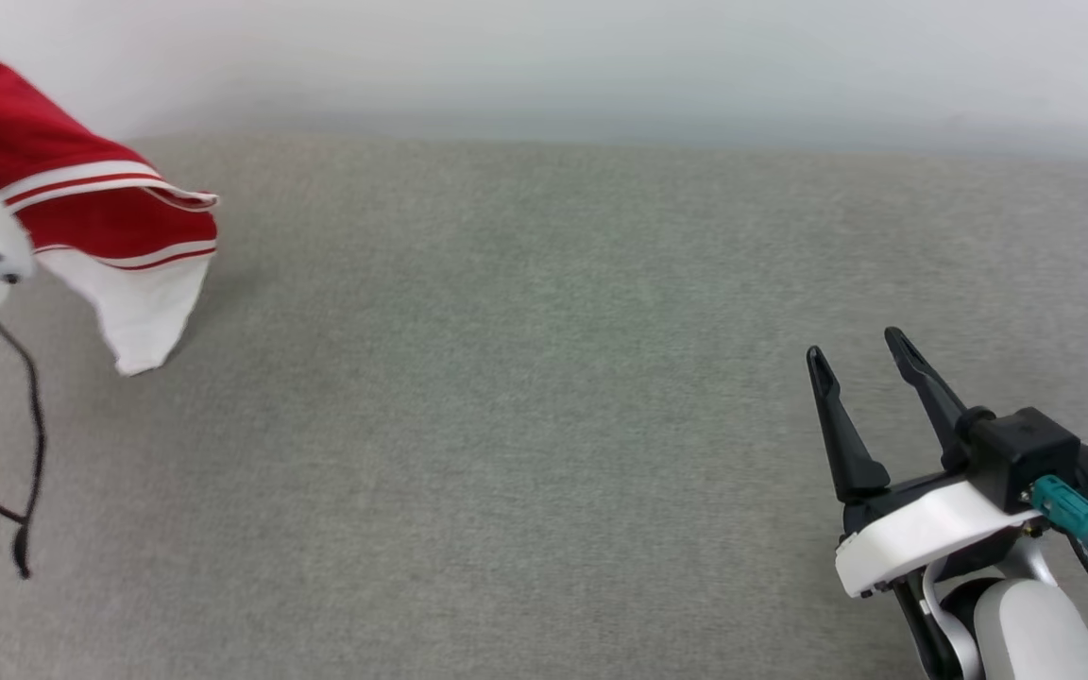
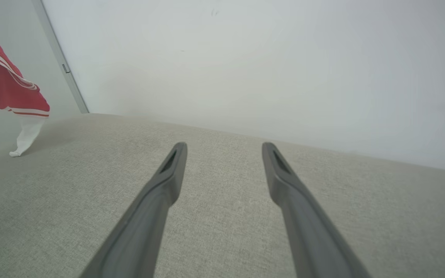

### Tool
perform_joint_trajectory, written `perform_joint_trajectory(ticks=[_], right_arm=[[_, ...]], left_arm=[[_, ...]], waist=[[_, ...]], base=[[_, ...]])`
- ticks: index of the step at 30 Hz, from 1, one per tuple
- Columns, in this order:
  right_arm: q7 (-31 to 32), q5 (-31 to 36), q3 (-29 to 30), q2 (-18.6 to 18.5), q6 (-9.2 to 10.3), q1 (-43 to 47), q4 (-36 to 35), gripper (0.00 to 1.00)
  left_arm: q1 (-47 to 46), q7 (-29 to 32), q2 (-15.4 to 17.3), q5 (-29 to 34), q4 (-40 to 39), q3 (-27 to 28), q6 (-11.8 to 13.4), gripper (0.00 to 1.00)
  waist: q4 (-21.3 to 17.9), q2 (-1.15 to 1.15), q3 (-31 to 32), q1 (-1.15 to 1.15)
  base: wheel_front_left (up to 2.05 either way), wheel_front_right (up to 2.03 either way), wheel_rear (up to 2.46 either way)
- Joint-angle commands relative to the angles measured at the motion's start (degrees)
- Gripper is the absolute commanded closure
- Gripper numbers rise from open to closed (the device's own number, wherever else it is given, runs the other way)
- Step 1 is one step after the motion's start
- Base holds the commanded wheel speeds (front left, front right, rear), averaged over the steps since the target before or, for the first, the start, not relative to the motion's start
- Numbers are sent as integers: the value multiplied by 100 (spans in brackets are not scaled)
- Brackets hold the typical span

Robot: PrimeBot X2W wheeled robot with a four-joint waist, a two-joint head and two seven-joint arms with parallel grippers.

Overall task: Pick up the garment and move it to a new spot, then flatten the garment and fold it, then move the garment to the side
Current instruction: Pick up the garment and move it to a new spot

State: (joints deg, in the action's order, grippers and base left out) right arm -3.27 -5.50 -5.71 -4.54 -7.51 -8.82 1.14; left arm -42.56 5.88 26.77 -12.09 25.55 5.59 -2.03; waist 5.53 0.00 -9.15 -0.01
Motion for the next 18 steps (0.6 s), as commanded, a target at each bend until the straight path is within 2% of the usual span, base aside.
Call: perform_joint_trajectory(ticks=[1,7,12,16,18], right_arm=[[-13,-14,27,45,4,104,20,0],[59,12,57,113,4,229,-20,0],[87,4,99,142,4,313,-42,0],[105,-3,195,159,4,343,-79,0],[111,-5,217,163,3,380,-94,0]], left_arm=[[-38,-130,-119,33,-58,-100,-37,100],[83,-423,-692,-9,-242,-549,-137,100],[225,-542,-1374,-124,-358,-1077,-285,100],[426,-620,-1899,-269,-466,-1548,-391,100],[608,-578,-2049,-351,-453,-1762,-424,100]], waist=[[-279,0,274,1],[-799,0,459,1],[-1238,0,487,1],[-1462,0,459,1],[-1525,0,436,1]], base=[[0,0,0],[0,0,0],[0,0,0],[0,0,0],[0,0,0]])
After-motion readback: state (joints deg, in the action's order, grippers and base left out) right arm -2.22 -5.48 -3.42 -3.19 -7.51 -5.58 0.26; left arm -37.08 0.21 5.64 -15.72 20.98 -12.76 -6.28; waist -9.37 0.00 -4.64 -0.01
